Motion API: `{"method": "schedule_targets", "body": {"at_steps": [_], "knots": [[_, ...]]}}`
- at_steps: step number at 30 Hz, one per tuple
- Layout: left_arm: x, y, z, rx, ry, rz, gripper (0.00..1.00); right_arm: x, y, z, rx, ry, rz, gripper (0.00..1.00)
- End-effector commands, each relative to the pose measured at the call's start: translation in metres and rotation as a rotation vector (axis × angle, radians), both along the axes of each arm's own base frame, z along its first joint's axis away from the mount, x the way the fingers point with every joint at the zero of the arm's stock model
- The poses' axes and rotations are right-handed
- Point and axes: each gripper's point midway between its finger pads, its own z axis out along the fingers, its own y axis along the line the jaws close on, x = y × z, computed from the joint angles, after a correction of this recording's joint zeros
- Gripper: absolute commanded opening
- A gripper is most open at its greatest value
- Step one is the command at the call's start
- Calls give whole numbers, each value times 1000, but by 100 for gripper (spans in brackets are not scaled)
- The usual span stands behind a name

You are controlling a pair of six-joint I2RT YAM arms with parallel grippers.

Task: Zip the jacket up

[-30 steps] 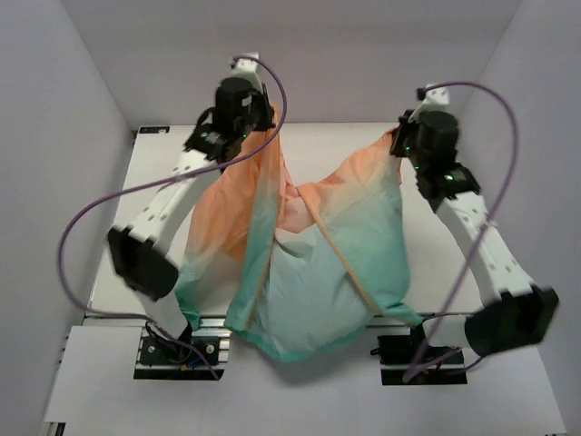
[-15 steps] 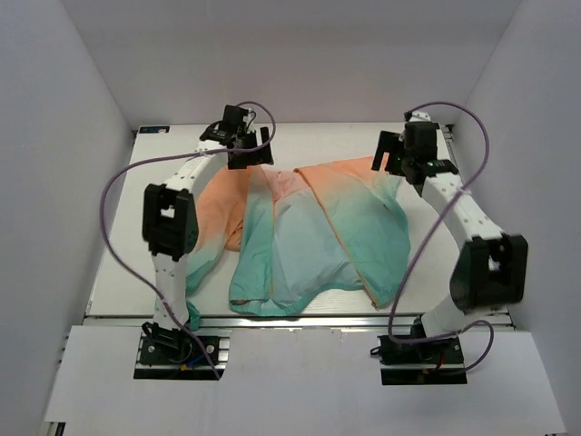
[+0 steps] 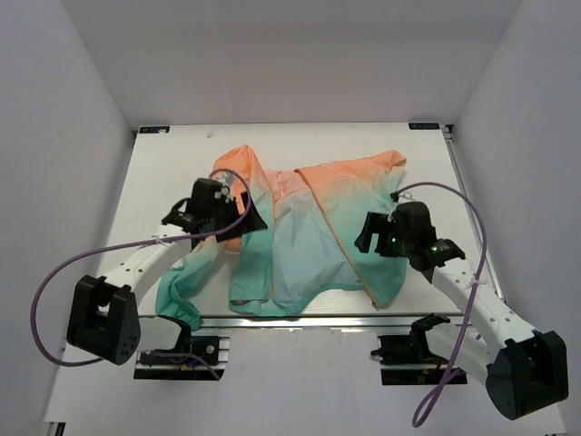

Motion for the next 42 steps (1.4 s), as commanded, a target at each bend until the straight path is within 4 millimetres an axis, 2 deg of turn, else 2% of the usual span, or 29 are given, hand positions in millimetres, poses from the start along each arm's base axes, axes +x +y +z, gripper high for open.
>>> {"method": "schedule_targets", "body": {"at_steps": [1,2,5,6,7,8,10,11,12,13,15,16,17,19,20,21,22,23,25,26,27,28,29,31,34,36,38,39,42], "knots": [[-33,-29,-25,-76,86,-83,98,-24,15,-19,59,81,28,89],[-37,-34,-33,-80,102,-96,98,-29,14,-34,51,120,14,89],[-44,-51,-57,-98,166,-149,98,-30,14,-53,45,171,-5,89],[-44,-53,-73,-87,218,-154,98,-29,14,-56,43,183,-10,89],[-38,-56,-76,-78,222,-160,98,-27,13,-60,34,190,-18,89],[-34,-56,-82,-56,232,-160,98,-22,11,-67,11,206,-36,89],[-26,-42,-114,57,299,-110,98,-14,3,-75,-33,224,-98,89],[-9,-45,-107,70,279,-101,98,-12,-6,-89,-90,261,-139,89],[-3,-42,-113,99,293,-97,98,-3,-7,-86,-106,260,-160,89],[1,-33,-131,144,342,-70,98,2,-9,-89,-120,273,-180,89],[24,-32,-133,149,331,-50,98,10,-13,-104,-164,322,-211,89],[32,-22,-150,145,376,-26,98,25,-12,-99,-152,311,-230,89],[41,-18,-154,140,387,-11,98,29,-14,-111,-171,348,-244,89],[70,-8,-152,134,387,11,98,56,-12,-103,-172,323,-272,89],[77,-5,-163,148,410,16,98,66,-16,-109,-192,333,-290,89],[102,-7,-148,150,348,7,98,75,-16,-106,-194,325,-296,89],[108,-5,-145,166,350,7,98,82,-16,-103,-199,325,-299,89],[116,-2,-142,191,335,15,98,103,-12,-90,-185,292,-302,89],[133,-6,-116,182,266,2,98,117,-7,-77,-172,264,-299,89],[134,-7,-107,175,244,-1,98,126,-2,-63,-148,235,-289,89],[136,-9,-82,158,191,-3,98,128,0,-56,-138,221,-283,89],[130,-6,-78,159,181,-3,98,129,1,-49,-129,209,-277,89],[125,-5,-70,158,165,-3,98,128,3,-34,-106,178,-265,89],[112,1,-45,176,119,9,98,119,1,-27,-106,162,-244,89],[78,11,-47,276,151,22,98,98,-1,-5,-83,112,-207,89],[62,16,-51,341,176,31,98,80,-6,-11,-93,132,-197,89],[51,16,-57,404,174,27,98,67,-8,-4,-80,115,-183,89],[50,15,-59,416,175,21,98,57,-11,-12,-86,133,-177,89],[49,8,-68,442,202,-2,98,45,-13,-9,-76,121,-165,89]]}}
